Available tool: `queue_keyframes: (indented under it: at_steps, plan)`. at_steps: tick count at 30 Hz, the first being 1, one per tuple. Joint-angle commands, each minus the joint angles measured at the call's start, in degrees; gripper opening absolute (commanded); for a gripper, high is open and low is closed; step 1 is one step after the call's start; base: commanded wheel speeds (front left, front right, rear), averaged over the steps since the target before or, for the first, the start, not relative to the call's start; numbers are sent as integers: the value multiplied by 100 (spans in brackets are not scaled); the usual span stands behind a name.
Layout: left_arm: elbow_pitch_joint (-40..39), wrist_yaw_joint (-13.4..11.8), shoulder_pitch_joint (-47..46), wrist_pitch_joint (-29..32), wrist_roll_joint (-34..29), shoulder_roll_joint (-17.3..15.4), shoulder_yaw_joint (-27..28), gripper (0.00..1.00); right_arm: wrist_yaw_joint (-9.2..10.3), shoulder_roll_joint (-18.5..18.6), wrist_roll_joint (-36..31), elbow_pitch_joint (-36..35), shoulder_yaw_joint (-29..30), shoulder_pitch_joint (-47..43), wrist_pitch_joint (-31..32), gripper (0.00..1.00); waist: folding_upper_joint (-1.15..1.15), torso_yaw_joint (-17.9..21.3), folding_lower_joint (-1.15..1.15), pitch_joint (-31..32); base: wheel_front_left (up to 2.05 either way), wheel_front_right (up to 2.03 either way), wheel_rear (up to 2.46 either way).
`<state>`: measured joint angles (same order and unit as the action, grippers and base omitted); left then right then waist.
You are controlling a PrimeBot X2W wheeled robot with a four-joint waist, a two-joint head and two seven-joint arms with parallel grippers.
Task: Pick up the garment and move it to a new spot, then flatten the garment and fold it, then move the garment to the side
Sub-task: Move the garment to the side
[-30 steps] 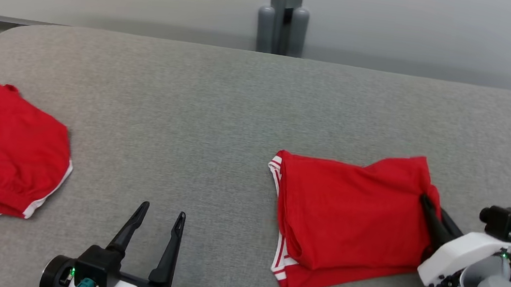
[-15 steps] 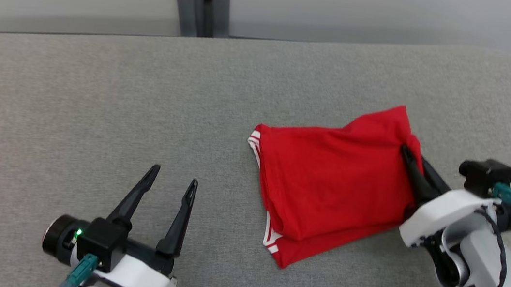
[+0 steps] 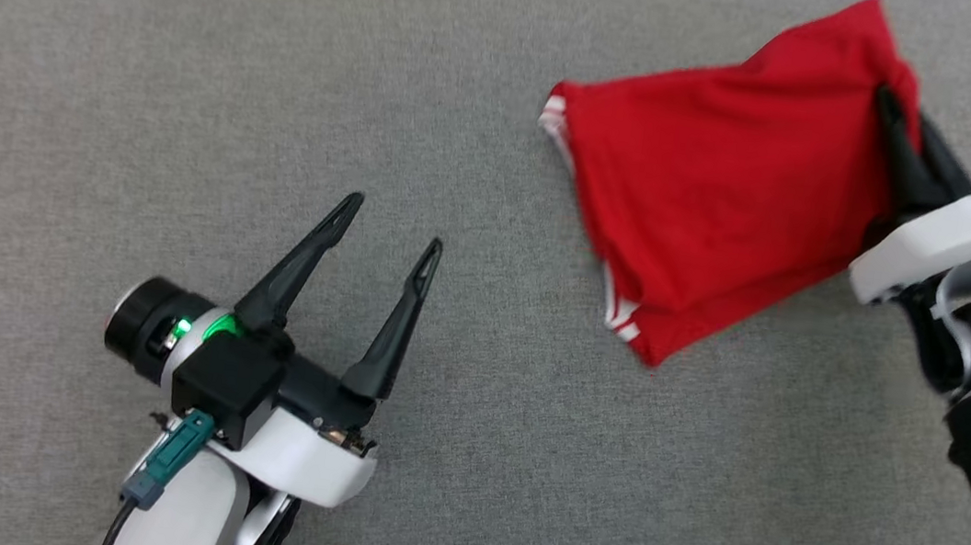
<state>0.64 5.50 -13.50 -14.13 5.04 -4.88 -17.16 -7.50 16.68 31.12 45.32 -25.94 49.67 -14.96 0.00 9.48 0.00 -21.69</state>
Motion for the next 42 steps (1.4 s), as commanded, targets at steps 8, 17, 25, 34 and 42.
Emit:
queue_keyframes:
  at_steps: [8,17,25,34,42]
  plan:
    - [-691,99,-572,282,-115,-118,-333,100,2,280,-733,281,873,537,-36,0,0,68,0,-662,0,0,0]
    - [-1160,144,-966,562,-98,-220,-576,100,3,497,-2041,422,1454,993,-36,0,0,243,0,-1079,0,0,0]
    - [-1258,153,-1097,621,-54,-284,-617,100,7,462,-3071,275,1840,1222,-36,0,0,350,0,-1271,0,0,0]
    - [-1171,86,-1106,523,20,-305,-607,100,7,361,-4327,597,2677,1234,-36,0,0,219,0,-1229,0,0,0]
    - [-1150,35,-1060,477,66,-310,-608,100,7,165,-5511,465,3521,1106,-36,0,0,90,0,-1151,0,0,0]
